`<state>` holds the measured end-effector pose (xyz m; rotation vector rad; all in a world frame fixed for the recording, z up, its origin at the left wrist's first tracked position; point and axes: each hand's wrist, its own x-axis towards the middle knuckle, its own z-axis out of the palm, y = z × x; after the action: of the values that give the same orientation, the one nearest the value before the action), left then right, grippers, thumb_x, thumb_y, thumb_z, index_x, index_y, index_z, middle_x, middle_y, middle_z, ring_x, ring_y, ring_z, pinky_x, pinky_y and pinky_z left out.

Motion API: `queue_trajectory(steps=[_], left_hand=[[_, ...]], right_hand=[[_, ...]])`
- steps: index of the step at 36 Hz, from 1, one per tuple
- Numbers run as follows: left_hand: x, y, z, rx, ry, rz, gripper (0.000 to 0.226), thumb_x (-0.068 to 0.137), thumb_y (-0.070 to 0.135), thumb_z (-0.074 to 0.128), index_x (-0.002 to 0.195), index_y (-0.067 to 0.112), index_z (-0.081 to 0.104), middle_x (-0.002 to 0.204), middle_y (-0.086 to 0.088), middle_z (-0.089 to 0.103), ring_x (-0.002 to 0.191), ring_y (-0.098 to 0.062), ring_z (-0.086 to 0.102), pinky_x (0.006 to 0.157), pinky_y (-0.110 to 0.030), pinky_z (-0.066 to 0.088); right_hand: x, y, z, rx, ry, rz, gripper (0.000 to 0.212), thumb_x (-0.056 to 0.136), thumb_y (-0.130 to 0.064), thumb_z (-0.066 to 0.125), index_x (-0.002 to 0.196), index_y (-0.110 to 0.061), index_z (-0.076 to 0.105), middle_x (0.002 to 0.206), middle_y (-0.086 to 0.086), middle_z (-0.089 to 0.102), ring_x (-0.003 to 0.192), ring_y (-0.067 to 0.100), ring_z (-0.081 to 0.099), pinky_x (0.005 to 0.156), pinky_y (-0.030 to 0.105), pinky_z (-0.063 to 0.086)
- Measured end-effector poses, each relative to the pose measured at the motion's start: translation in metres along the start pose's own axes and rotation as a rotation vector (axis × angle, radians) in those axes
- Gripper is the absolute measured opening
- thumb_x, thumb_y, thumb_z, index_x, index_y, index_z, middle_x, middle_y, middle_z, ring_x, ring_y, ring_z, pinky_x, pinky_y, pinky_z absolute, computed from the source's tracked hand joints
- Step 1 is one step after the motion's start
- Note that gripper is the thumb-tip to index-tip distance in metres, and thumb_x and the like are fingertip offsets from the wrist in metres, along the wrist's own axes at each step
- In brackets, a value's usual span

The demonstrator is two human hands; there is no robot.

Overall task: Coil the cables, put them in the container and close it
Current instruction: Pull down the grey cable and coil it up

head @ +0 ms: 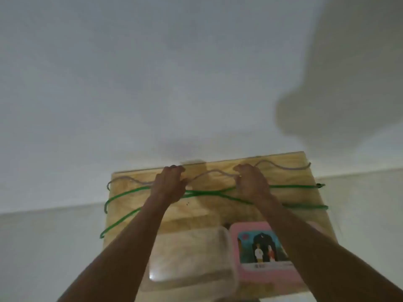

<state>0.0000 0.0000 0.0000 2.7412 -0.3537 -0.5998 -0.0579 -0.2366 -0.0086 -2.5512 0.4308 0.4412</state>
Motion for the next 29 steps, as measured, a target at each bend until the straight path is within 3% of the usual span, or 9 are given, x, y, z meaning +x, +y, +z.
queue_trajectory(steps=[3, 6, 8, 11, 14, 17, 19, 22, 29], left_hand=[[0.02, 0.002, 0.015, 0.038, -0.057, 0.004, 0.039, 0.096, 0.033, 0.061, 0.13, 0.016, 0.062, 0.133, -0.011, 0.063, 0.126, -0.034, 0.054, 0.1, -0.046, 0.047], [0.034, 0.008, 0.025, 0.112, -0.113, 0.054, 0.024, 0.095, 0.033, 0.057, 0.103, 0.013, 0.069, 0.113, -0.016, 0.067, 0.112, -0.039, 0.058, 0.086, -0.045, 0.051], [0.042, 0.008, 0.029, 0.133, -0.108, 0.089, 0.026, 0.096, 0.031, 0.054, 0.099, 0.011, 0.071, 0.108, -0.017, 0.066, 0.108, -0.038, 0.057, 0.083, -0.043, 0.049], [0.047, 0.007, 0.028, 0.048, -0.089, 0.104, 0.024, 0.098, 0.03, 0.054, 0.099, 0.015, 0.073, 0.105, -0.016, 0.069, 0.104, -0.038, 0.06, 0.083, -0.042, 0.048], [0.038, 0.007, 0.014, -0.112, -0.062, 0.121, 0.022, 0.099, 0.03, 0.057, 0.093, 0.016, 0.072, 0.087, -0.014, 0.073, 0.085, -0.038, 0.066, 0.074, -0.042, 0.053], [0.022, 0.011, -0.013, -0.155, 0.016, 0.176, 0.027, 0.1, 0.033, 0.058, 0.087, 0.014, 0.072, 0.075, -0.009, 0.071, 0.076, -0.037, 0.065, 0.07, -0.042, 0.053], [0.009, 0.018, -0.038, -0.157, 0.063, 0.178, 0.029, 0.1, 0.038, 0.056, 0.091, 0.016, 0.074, 0.077, -0.006, 0.072, 0.079, -0.034, 0.065, 0.071, -0.042, 0.054], [-0.015, 0.029, -0.077, -0.137, 0.119, 0.123, 0.03, 0.1, 0.042, 0.054, 0.099, 0.021, 0.076, 0.087, -0.005, 0.075, 0.088, -0.031, 0.066, 0.077, -0.044, 0.055], [-0.08, 0.05, -0.164, -0.007, 0.385, 0.079, 0.031, 0.102, 0.041, 0.05, 0.097, 0.021, 0.074, 0.072, 0.002, 0.061, 0.082, -0.03, 0.06, 0.066, -0.034, 0.042]], right_hand=[[0.015, 0.001, 0.011, 0.034, 0.01, -0.004, 0.036, 0.094, -0.011, 0.053, 0.128, -0.015, 0.064, 0.13, 0.011, 0.063, 0.122, 0.033, 0.057, 0.101, 0.042, 0.048], [0.024, -0.001, 0.02, 0.015, -0.044, -0.006, 0.032, 0.09, -0.007, 0.055, 0.119, -0.01, 0.067, 0.12, 0.016, 0.064, 0.114, 0.036, 0.061, 0.094, 0.041, 0.05], [0.029, -0.003, 0.025, -0.013, -0.036, -0.026, 0.03, 0.089, -0.005, 0.053, 0.116, -0.008, 0.067, 0.118, 0.016, 0.06, 0.111, 0.037, 0.061, 0.092, 0.041, 0.05], [0.031, -0.008, 0.028, -0.003, -0.028, 0.011, 0.032, 0.092, -0.01, 0.05, 0.121, -0.011, 0.064, 0.125, 0.015, 0.055, 0.116, 0.037, 0.057, 0.096, 0.045, 0.049], [0.024, -0.014, 0.019, -0.025, -0.032, 0.027, 0.036, 0.092, -0.016, 0.051, 0.127, -0.018, 0.06, 0.128, 0.013, 0.054, 0.119, 0.036, 0.056, 0.095, 0.046, 0.049], [0.014, -0.022, 0.005, -0.072, -0.026, 0.004, 0.034, 0.094, -0.022, 0.057, 0.127, -0.024, 0.062, 0.127, 0.008, 0.054, 0.12, 0.032, 0.057, 0.094, 0.044, 0.05], [0.007, -0.031, -0.009, -0.096, -0.003, -0.019, 0.021, 0.097, -0.023, 0.055, 0.114, -0.023, 0.068, 0.117, 0.006, 0.055, 0.111, 0.03, 0.06, 0.084, 0.04, 0.051], [-0.008, -0.048, -0.035, -0.122, 0.095, -0.114, 0.019, 0.1, -0.023, 0.05, 0.106, -0.022, 0.068, 0.105, 0.003, 0.056, 0.096, 0.028, 0.062, 0.067, 0.033, 0.042], [-0.06, -0.098, -0.119, -0.164, 0.341, -0.373, 0.023, 0.103, -0.035, 0.046, 0.108, -0.025, 0.066, 0.102, -0.001, 0.062, 0.088, 0.027, 0.063, 0.064, 0.03, 0.039]])
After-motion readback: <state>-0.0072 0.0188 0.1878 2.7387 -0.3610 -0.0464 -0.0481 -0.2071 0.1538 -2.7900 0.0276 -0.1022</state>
